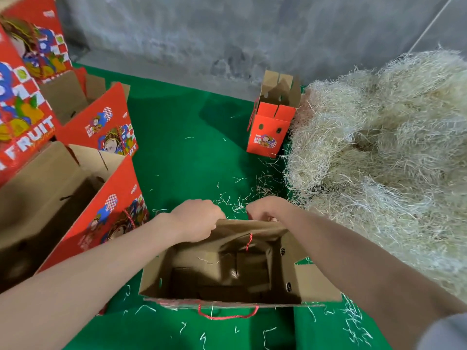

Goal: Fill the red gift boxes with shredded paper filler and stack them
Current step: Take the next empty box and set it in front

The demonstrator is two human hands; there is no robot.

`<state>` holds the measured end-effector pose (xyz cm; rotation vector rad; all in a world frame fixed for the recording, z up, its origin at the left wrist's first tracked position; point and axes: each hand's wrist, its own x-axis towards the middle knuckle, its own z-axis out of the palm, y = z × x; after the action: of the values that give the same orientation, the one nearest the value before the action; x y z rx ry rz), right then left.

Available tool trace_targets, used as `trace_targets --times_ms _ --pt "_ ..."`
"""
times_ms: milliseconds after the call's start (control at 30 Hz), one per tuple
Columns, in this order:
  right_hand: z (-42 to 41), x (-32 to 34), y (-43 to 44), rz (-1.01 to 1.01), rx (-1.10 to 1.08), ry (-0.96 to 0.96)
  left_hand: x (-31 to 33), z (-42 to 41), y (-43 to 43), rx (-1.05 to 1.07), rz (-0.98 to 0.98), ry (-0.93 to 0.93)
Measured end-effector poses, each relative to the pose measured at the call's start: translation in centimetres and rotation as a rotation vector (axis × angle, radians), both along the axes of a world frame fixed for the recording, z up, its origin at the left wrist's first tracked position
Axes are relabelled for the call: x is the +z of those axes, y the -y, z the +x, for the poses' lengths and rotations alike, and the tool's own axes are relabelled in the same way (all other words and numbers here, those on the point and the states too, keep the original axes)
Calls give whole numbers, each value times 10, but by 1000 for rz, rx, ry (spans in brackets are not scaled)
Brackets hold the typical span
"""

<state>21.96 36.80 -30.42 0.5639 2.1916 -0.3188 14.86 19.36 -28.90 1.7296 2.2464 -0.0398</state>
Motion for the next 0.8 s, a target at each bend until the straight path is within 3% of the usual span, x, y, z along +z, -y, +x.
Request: trace_targets --times_ms 167,400,600,800 --pt "0 2 9 -16 -56 -110 -1 0 4 -25 18 3" --pt "6 18 -5 194 -95 -346 17 -14 -10 -48 -58 -7" --pt "25 52 -15 -276 -239 -221 32 -18 -23 -62 -226 159" --pt "69 56 -9 -219 10 -317 45 -10 -34 -46 -208 162"
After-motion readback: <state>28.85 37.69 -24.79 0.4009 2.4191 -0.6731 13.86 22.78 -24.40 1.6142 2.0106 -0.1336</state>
